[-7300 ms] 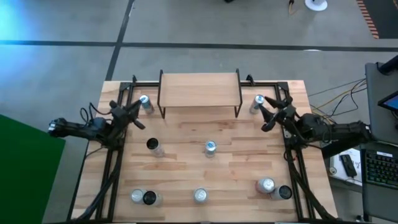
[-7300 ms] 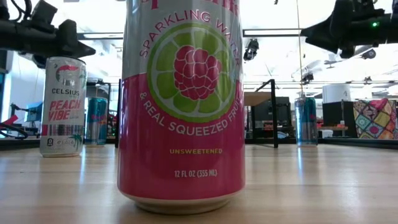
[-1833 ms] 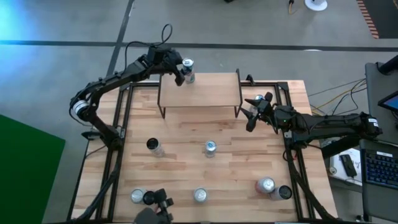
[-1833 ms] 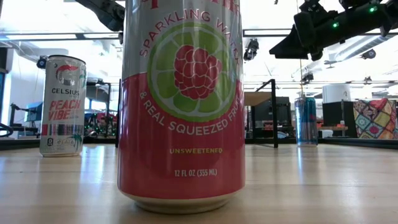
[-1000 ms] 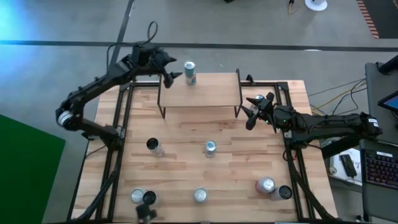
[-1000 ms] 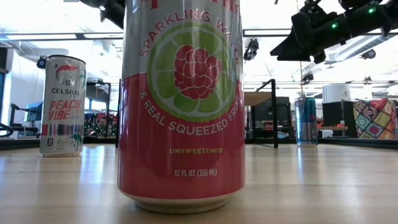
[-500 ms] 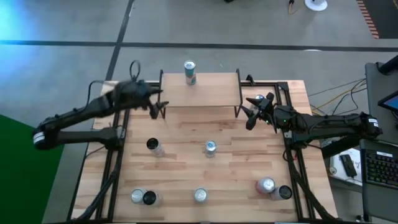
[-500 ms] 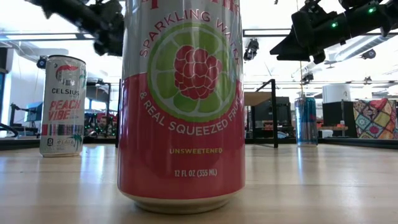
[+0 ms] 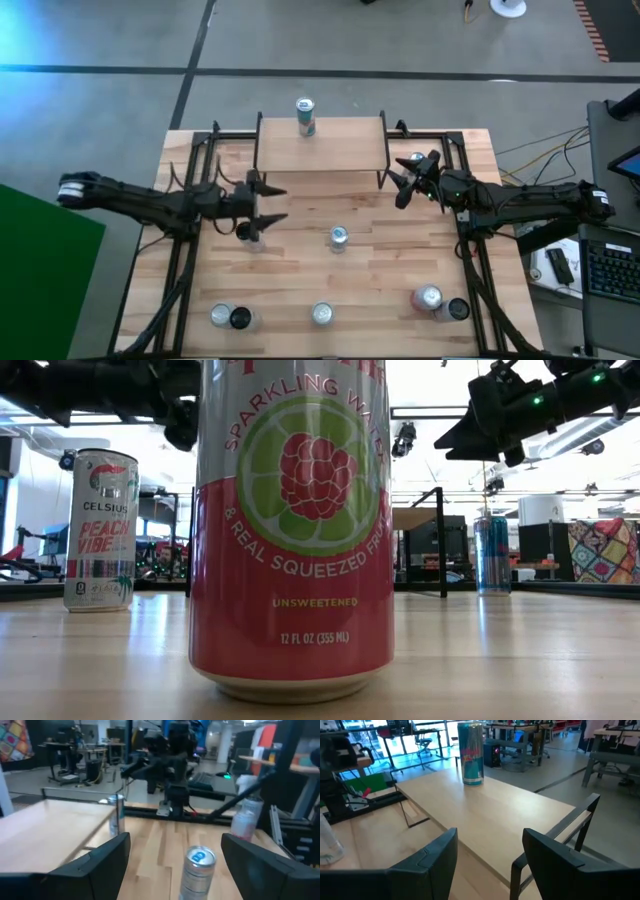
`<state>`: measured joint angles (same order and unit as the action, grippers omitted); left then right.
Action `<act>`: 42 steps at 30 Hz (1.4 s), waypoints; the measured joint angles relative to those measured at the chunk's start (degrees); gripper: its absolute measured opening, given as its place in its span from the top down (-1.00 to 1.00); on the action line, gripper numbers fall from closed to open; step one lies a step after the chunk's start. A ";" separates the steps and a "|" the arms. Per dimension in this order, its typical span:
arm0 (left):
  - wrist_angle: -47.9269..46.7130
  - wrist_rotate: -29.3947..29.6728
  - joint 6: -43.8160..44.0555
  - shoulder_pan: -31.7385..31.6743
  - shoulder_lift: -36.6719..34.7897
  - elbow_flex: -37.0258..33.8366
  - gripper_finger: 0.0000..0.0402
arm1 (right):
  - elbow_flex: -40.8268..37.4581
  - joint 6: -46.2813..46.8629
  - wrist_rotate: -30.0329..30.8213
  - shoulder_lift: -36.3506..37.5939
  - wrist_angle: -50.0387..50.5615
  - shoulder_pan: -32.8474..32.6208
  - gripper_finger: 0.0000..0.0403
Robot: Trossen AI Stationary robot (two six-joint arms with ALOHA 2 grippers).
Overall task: Place canned beverage on shelf
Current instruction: Align the left blue soda can with the other blue soda can on the shelf
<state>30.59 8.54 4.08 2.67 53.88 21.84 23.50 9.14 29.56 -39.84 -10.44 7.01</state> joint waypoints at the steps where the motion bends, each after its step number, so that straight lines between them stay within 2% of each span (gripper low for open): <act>1: -0.07 0.02 -0.04 0.18 1.59 0.49 -0.48 | -0.01 0.02 0.00 -0.02 0.14 0.00 -0.07; 10: -0.82 2.92 1.04 0.29 16.10 10.34 -0.48 | -0.03 -0.18 0.00 0.00 0.70 0.00 -0.07; 22: -1.24 2.97 6.09 2.93 33.68 20.19 -0.48 | -0.03 -3.23 0.00 -0.02 1.45 0.00 -0.07; 32: -2.73 2.95 7.60 4.33 38.55 23.50 -0.50 | -0.03 -3.48 -2.89 -0.01 1.62 -0.01 -0.07; 42: -2.57 1.59 8.02 5.69 40.16 23.50 -0.81 | -0.03 -2.17 -2.53 -0.02 1.58 0.02 -0.07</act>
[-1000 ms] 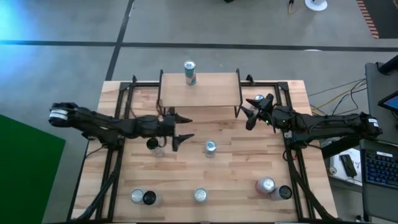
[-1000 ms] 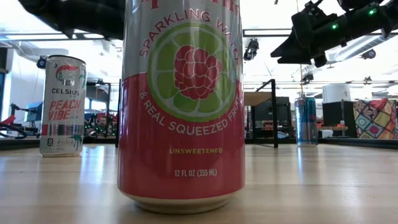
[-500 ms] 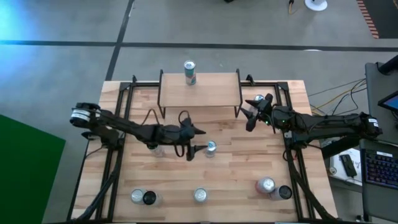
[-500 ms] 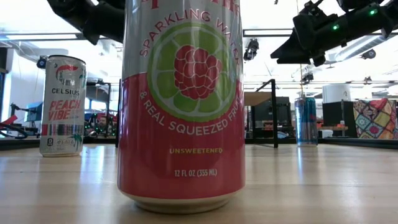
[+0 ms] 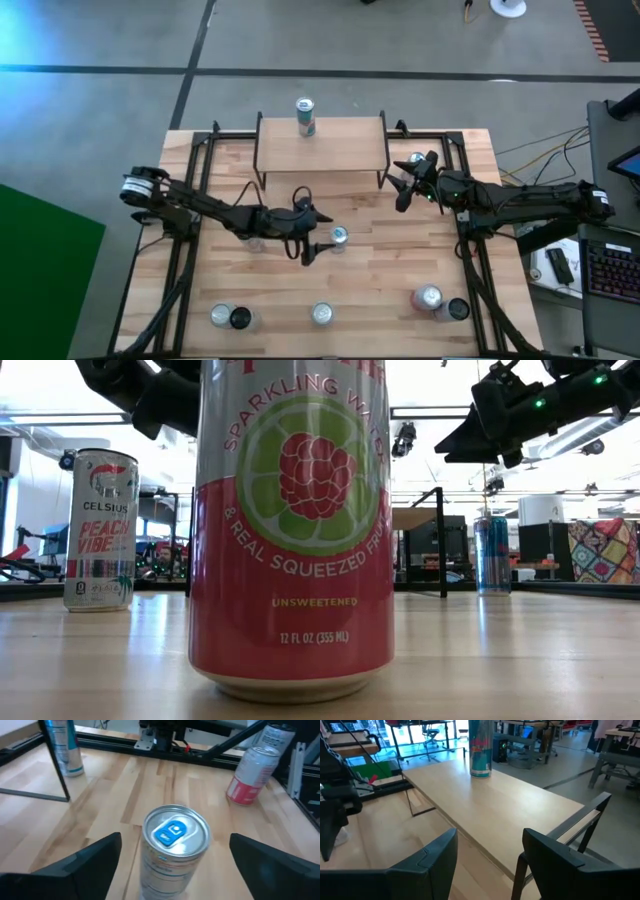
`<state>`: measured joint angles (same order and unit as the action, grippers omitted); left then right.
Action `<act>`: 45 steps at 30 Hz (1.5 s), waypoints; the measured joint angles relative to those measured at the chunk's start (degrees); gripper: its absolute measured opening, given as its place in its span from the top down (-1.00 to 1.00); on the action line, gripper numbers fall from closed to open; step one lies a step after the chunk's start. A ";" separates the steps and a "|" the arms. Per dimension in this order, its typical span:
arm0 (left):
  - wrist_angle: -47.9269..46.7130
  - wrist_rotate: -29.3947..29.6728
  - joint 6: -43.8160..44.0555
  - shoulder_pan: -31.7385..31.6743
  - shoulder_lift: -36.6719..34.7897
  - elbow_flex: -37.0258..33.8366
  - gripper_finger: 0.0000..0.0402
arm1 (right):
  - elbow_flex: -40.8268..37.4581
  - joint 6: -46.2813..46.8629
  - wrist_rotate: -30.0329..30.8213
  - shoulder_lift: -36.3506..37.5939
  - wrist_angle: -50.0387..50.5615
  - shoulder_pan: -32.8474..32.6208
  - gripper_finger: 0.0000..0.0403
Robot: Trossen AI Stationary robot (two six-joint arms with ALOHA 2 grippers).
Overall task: Place canned beverage on shelf
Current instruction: Align the left blue soda can with the other blue soda can on the shelf
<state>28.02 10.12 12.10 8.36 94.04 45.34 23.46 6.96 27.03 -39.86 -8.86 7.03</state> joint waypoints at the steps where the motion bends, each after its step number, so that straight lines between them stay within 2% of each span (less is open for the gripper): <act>1: 0.06 -0.55 0.00 0.00 0.00 -0.01 -0.84 | 0.00 0.06 -0.01 0.00 0.00 0.00 -0.07; 7: 0.72 -0.20 0.02 -0.02 1.74 0.02 -0.96 | 0.00 0.65 0.03 0.00 -0.13 0.00 -0.07; 15: 1.16 -0.10 0.46 -0.02 9.36 5.78 -0.97 | 0.02 0.80 0.09 0.00 -0.09 0.00 -0.07; 17: 1.21 1.41 0.54 -0.02 10.41 6.91 -0.95 | 0.02 0.96 0.08 0.00 0.07 0.00 -0.07; 21: 1.42 4.35 0.13 -0.03 11.04 7.52 -0.78 | 0.04 0.32 0.02 0.00 1.03 0.00 -0.07; 30: -1.88 3.92 0.44 -0.02 9.76 7.48 -0.12 | 0.07 -0.02 -0.02 0.00 2.20 0.00 -0.07; 35: -10.60 3.85 -2.79 -1.04 4.20 7.23 -0.10 | 0.09 0.09 -0.03 0.00 2.19 0.00 -0.07; 42: -23.33 3.78 -11.99 -6.50 -12.92 7.26 -0.19 | 0.13 0.11 -0.05 0.00 2.19 0.02 -0.07; 43: -24.72 3.07 -12.96 -7.90 -15.64 7.26 -0.19 | 0.16 0.11 -0.04 0.00 2.19 0.02 -0.07; 45: -26.80 -1.94 -14.67 -11.79 -20.50 7.32 -0.19 | 0.24 0.18 -0.05 0.00 2.23 0.02 -0.07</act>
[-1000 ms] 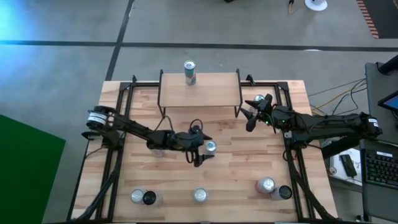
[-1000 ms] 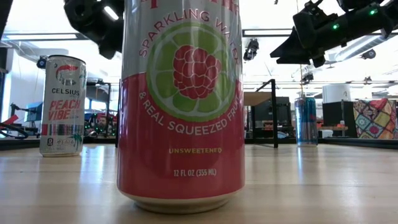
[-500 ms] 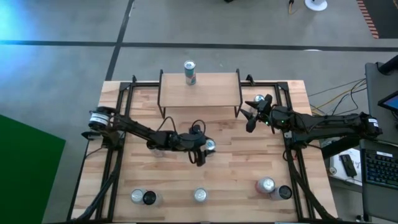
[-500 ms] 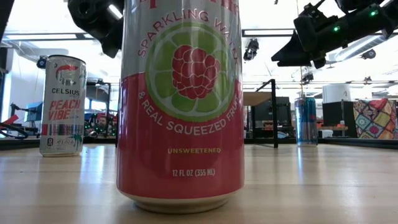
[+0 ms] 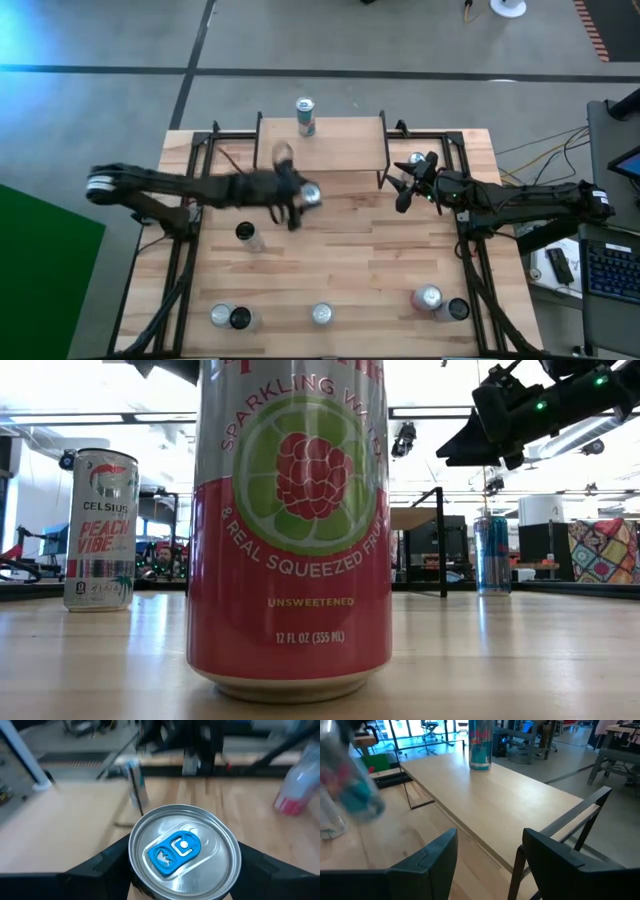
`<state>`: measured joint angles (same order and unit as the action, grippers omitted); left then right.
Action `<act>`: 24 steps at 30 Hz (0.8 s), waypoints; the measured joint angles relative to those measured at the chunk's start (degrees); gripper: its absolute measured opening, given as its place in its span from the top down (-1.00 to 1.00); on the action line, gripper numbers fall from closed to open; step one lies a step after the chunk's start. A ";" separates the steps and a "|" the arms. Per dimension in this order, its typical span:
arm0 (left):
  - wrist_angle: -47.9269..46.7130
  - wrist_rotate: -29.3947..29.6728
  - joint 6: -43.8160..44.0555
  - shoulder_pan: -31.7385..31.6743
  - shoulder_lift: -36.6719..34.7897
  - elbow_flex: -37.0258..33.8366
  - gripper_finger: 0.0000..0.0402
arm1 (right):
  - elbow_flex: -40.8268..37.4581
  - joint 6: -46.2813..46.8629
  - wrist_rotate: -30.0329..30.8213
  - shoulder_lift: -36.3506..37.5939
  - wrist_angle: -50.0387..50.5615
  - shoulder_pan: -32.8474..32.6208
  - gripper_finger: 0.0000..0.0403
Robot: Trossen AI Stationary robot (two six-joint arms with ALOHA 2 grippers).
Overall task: Place canned beverage on shelf
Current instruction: Align the left blue soda can with the other blue soda can on the shelf
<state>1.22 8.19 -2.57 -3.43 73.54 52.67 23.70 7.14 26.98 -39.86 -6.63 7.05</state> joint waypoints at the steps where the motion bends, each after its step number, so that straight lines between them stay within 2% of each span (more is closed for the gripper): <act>1: -1.06 -3.41 -0.72 -2.35 -2.04 0.04 -0.18 | 0.08 0.37 0.00 0.00 -0.07 0.00 -0.07; 3: -2.02 -8.31 -0.99 -7.34 -5.01 0.04 -0.18 | 0.19 0.44 0.00 0.00 -0.04 0.00 -0.07; 6: -2.30 -10.73 -1.22 -14.54 -7.12 0.04 -0.18 | 0.24 0.46 0.00 0.00 -0.05 0.00 -0.07; 12: -0.81 -21.95 -3.17 -25.59 -6.27 0.04 -0.19 | 0.24 0.42 0.00 0.00 -0.02 0.00 -0.07; 15: 0.87 -25.35 -4.26 -28.19 -4.33 0.09 -0.19 | 0.24 0.26 0.00 0.00 0.00 0.00 -0.07; 18: 0.25 -25.53 -5.21 -29.13 -1.89 1.93 -0.19 | 0.24 0.21 0.00 0.02 0.13 0.00 -0.07; 24: -4.78 -25.72 -7.02 -29.10 4.67 10.18 -0.19 | 0.24 -0.24 0.02 0.00 0.48 0.00 -0.07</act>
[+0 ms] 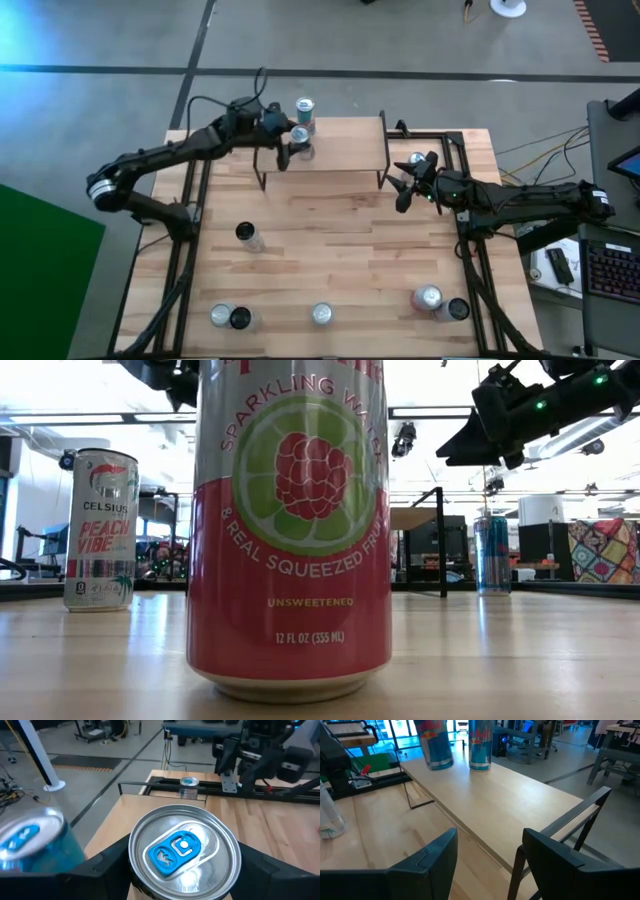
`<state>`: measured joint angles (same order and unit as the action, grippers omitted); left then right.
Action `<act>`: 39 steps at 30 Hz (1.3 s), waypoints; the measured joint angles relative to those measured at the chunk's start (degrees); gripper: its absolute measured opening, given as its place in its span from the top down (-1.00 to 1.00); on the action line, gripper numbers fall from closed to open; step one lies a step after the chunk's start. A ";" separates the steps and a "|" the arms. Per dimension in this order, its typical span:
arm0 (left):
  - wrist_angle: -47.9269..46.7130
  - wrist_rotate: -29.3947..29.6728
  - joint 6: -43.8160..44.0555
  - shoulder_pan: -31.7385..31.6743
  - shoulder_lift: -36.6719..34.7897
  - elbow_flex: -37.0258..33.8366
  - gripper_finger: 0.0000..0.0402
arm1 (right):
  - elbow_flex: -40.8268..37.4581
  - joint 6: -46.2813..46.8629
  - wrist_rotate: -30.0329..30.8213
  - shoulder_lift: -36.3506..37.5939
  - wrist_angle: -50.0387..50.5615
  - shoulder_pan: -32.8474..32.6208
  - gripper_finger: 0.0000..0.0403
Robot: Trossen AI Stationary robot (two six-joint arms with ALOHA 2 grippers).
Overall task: Place canned beverage on shelf
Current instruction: Align the left blue soda can with the other blue soda can on the shelf
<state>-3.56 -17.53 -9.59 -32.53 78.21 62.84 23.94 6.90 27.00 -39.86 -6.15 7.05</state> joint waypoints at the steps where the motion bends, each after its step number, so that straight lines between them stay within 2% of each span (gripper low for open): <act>1: -1.85 0.01 -0.05 0.00 1.15 1.72 -0.19 | 0.00 -0.08 -0.02 0.00 0.01 0.00 -0.07; 7: -12.09 0.59 -2.81 -0.07 7.74 10.49 -0.19 | 0.00 -0.09 0.00 0.00 1.51 0.00 -0.07; 11: -14.36 1.65 -3.71 -0.33 9.60 12.81 -0.19 | 0.00 -0.09 0.02 0.00 1.67 0.00 -0.07; 21: -12.00 1.88 -4.40 -3.66 8.31 10.51 -0.19 | 0.00 -0.07 0.12 0.00 1.48 0.00 -0.07; 25: -9.42 2.04 -3.13 -3.85 8.70 9.94 -0.22 | -0.02 -0.05 0.57 0.01 1.16 0.00 -0.07; 39: -9.05 1.97 0.07 -4.00 8.19 9.51 -0.35 | -0.04 -0.01 1.60 0.02 1.40 0.00 -0.07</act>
<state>-12.61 -15.56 -9.52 -36.53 86.40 72.35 23.90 6.90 28.60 -39.84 -4.75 7.05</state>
